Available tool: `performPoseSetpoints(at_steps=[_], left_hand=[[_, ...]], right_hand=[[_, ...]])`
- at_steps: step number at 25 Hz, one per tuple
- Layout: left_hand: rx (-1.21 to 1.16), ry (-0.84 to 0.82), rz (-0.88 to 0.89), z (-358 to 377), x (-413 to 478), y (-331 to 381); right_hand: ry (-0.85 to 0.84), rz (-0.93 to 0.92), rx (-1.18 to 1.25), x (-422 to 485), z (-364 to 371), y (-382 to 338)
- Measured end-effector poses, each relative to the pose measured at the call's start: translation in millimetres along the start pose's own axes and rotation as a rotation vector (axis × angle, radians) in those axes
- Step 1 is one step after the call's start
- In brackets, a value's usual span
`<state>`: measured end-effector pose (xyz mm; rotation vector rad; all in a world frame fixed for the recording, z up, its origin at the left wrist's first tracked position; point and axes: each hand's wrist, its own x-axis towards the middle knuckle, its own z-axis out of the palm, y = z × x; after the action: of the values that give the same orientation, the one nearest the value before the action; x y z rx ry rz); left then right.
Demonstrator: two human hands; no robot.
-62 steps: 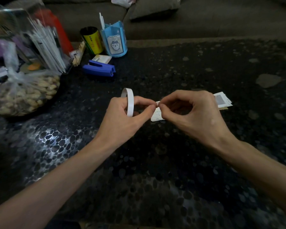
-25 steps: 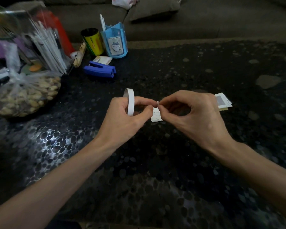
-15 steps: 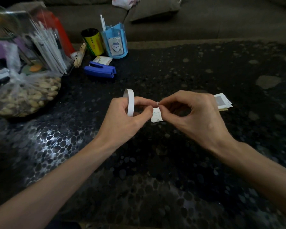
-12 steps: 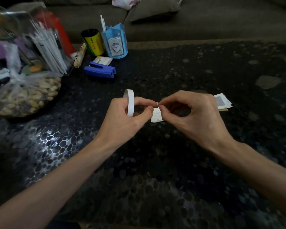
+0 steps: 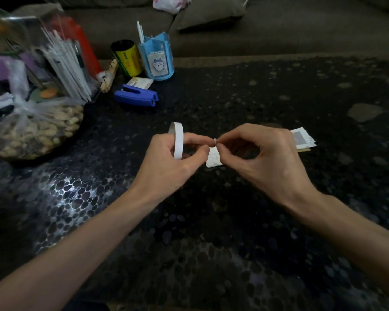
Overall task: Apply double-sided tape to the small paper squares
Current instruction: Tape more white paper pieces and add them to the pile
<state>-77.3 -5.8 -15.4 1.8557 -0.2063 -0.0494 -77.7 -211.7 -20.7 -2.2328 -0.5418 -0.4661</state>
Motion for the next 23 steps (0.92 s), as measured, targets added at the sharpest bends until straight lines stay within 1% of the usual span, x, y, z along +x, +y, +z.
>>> performPoseSetpoints(at_steps=[6, 11, 14, 19, 23], left_hand=[[-0.039, -0.037, -0.026, 1.0, -1.5, 0.9], [-0.058, -0.051, -0.051, 3.3, -2.7, 2.1], [-0.049, -0.052, -0.03, 3.9, -1.8, 0.5], [-0.059, -0.046, -0.027, 3.4, -0.8, 0.1], [-0.057, 0.03, -0.033, 1.7, -0.1, 1.2]], right_hand=[[0.017, -0.126, -0.179, -2.9, 1.8, 5.0], [0.014, -0.148, -0.236, -1.4, 3.8, 5.1], [0.004, -0.111, -0.176, -1.0, 2.5, 3.1], [0.008, 0.035, 0.021, 0.8, 0.4, -0.4], [0.048, 0.084, 0.088, 2.0, -0.6, -2.9]])
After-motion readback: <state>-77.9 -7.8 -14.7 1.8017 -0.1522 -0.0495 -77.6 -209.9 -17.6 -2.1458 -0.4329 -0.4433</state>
